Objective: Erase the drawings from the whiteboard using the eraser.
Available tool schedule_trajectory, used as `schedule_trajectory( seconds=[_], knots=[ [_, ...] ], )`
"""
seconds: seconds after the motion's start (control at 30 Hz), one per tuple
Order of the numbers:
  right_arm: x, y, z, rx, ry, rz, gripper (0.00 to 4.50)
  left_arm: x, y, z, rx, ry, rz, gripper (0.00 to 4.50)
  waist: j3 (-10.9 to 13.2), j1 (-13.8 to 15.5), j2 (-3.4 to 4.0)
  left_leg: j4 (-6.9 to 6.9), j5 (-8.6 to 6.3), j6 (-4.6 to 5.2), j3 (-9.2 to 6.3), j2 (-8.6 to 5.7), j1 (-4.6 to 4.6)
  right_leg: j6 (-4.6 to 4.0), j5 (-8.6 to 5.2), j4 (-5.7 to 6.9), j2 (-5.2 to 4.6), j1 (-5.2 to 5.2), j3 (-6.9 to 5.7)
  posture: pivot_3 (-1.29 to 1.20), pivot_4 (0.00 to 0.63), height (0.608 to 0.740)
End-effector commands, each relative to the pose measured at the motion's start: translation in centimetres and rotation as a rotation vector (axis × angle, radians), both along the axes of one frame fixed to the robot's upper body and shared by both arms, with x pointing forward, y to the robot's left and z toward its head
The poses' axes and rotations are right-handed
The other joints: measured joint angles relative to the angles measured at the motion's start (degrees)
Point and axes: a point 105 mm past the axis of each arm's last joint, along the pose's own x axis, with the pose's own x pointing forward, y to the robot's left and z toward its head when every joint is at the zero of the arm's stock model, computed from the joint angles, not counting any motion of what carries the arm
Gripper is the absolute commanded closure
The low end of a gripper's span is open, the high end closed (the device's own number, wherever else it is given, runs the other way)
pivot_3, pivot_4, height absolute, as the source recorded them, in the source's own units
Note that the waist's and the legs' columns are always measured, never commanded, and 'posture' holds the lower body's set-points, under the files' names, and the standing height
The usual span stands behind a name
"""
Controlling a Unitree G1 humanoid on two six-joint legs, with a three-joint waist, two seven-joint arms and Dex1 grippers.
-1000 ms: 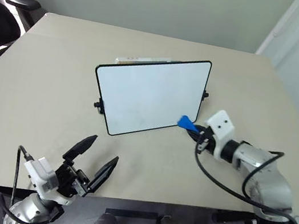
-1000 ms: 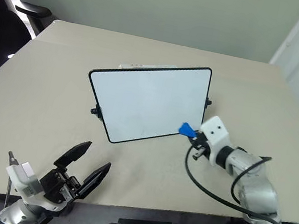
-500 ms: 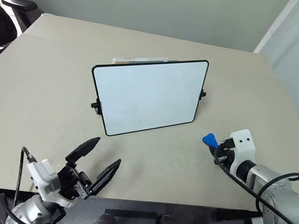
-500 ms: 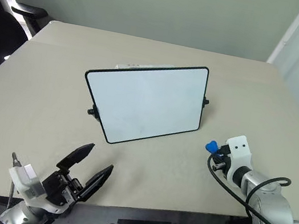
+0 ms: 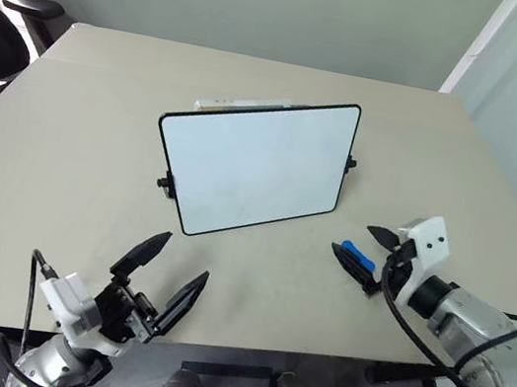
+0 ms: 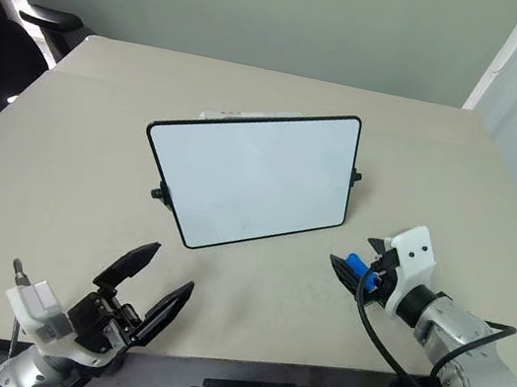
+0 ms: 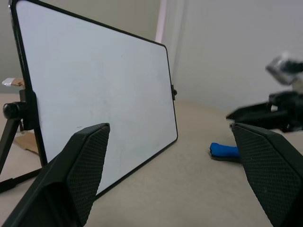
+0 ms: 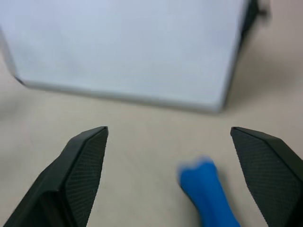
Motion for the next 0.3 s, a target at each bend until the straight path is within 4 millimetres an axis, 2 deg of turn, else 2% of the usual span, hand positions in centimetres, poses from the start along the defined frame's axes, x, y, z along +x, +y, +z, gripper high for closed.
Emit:
schedule_trajectory(
  seconds=[0.03, 0.17, 0.3],
  knots=[
    [-0.59, 0.7, 2.09, 0.051, -0.091, 0.056, 0.04, -0.3, -0.13, 1.12, 0.01, -0.049, 0.003, 0.0, 0.0, 0.01, 0.0, 0.01, 0.0, 0.0, -0.01, 0.0, 0.03, -0.01, 0.0, 0.0, 0.0, 0.0, 0.0, 0.0, 0.15, 0.74],
    [-0.41, 1.04, 2.56, 0.061, -0.113, 0.075, 0.04, -0.14, 0.29, 1.01, 0.016, -0.043, 0.018, 0.0, 0.0, 0.01, 0.0, 0.02, 0.0, 0.0, -0.01, 0.0, 0.09, -0.02, -0.01, 0.0, -0.02, -0.01, 0.0, 0.0, 0.15, 0.74],
    [-0.29, 1.12, 2.02, 0.03, -0.111, 0.074, 0.04, 0.05, 0.57, 0.99, 0.016, -0.042, 0.018, 0.0, 0.0, 0.05, 0.0, 0.01, -0.01, 0.01, -0.02, 0.0, 0.09, -0.02, -0.01, 0.0, -0.02, -0.01, 0.0, 0.0, 0.15, 0.74]
  ],
)
